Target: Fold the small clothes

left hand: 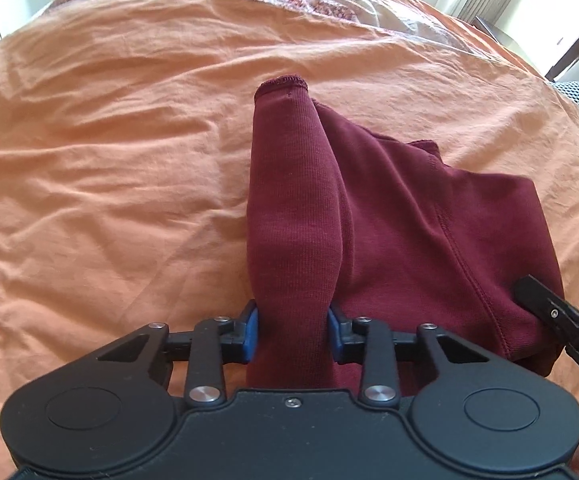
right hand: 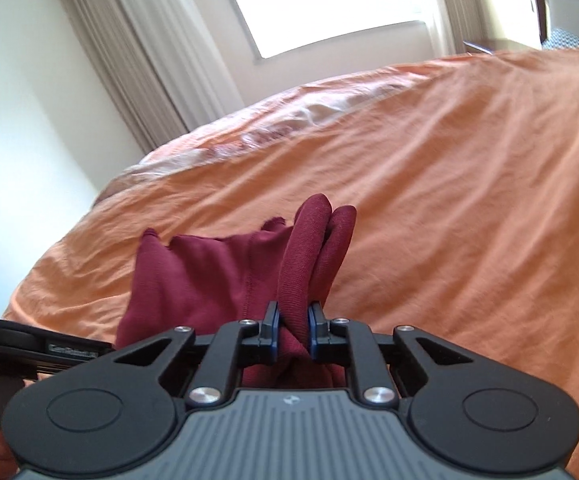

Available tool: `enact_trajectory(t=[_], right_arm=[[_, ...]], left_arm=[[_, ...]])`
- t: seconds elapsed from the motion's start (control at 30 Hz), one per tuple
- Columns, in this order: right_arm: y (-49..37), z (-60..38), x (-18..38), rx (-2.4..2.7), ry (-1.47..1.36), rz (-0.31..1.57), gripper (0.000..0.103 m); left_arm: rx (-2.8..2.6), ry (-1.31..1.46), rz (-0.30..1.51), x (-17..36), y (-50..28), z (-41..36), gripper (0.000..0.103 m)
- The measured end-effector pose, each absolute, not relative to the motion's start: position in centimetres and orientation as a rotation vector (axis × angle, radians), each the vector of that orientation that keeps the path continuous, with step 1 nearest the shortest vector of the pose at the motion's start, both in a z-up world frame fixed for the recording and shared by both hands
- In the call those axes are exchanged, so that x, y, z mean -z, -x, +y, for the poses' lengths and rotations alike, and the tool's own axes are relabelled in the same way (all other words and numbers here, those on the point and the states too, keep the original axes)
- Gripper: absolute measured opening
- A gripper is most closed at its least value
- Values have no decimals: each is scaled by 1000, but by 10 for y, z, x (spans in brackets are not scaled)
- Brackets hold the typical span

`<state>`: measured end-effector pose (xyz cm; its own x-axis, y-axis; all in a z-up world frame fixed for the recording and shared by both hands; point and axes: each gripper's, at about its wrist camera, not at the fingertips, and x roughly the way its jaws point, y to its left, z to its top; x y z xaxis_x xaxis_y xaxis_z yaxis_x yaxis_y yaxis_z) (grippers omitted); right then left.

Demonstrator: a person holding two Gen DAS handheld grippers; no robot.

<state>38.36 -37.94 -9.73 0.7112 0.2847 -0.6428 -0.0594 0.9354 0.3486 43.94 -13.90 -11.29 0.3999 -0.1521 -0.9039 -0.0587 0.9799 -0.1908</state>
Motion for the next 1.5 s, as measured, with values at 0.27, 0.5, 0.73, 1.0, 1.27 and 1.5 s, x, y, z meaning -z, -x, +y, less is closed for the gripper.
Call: enact_trajectory(t=[0.27, 0.5, 0.73, 1.0, 1.27, 1.5], right_arm=[[-361, -334, 68, -291, -239, 731, 15], [-344, -276, 56, -399, -176, 722, 15], [-333, -226, 57, -471, -191, 717, 15], [-329, -194, 71, -495, -165, 724, 15], [-320, -205, 119, -393, -151, 858, 15], [-319, -209, 119, -347, -141, 880, 21]], left_arm=[[48, 205, 1144, 89, -403, -109, 34], [-22, 213, 1125, 78, -368, -59, 34], [-111, 224, 1109, 69, -345, -6, 34], [-178, 201, 1083, 70, -325, 26, 34], [-193, 175, 1158, 114, -314, 23, 37], [-185, 150, 1169, 114, -317, 21, 43]])
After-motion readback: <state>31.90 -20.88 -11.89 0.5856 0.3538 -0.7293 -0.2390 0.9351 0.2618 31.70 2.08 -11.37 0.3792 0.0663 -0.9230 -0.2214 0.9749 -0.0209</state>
